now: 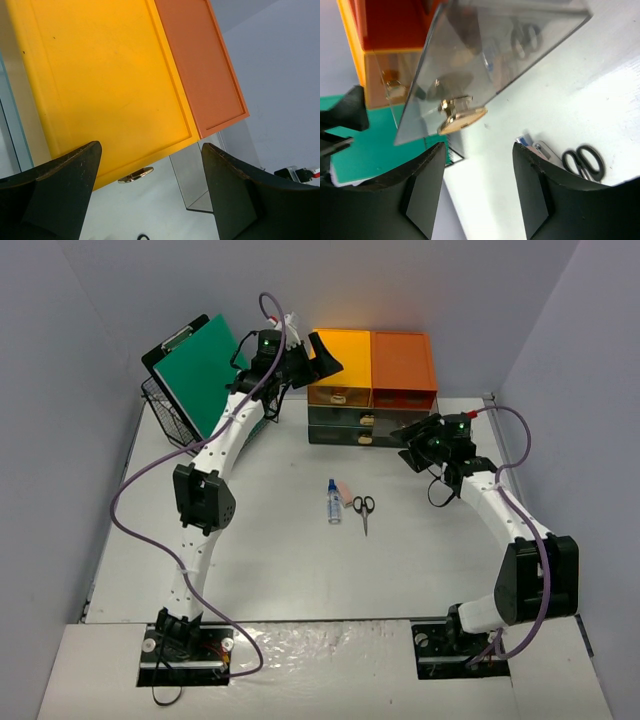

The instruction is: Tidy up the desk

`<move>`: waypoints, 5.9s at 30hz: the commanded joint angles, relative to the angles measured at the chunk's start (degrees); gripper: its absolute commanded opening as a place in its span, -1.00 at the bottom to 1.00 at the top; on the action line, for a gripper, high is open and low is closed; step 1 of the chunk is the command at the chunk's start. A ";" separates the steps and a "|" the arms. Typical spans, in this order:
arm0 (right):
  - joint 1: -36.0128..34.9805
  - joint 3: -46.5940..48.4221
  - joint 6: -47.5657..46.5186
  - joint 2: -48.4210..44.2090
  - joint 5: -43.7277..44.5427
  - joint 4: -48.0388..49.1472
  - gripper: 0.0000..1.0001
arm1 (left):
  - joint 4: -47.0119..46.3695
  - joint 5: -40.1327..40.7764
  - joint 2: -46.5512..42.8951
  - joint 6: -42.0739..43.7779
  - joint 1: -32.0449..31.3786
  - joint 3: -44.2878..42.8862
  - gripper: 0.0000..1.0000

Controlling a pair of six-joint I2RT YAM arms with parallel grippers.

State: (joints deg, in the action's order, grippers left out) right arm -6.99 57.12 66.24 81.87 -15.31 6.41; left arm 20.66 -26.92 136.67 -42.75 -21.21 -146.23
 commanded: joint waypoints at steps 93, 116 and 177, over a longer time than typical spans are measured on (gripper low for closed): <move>-27.25 45.94 -26.96 14.15 31.70 -38.86 -1.00 | 6.08 0.60 -3.87 2.16 3.37 -0.17 0.59; -13.03 38.16 11.48 12.20 35.60 -11.36 -1.00 | 5.07 -0.21 -4.72 2.06 3.19 2.53 0.59; -8.72 35.61 -1.82 7.87 31.33 -11.68 0.42 | 7.65 1.55 -4.74 3.64 3.37 2.26 0.59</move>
State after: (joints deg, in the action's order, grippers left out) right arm -16.05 88.71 67.87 95.25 15.80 -7.93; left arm 29.87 -26.24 134.82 -39.73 -17.93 -141.69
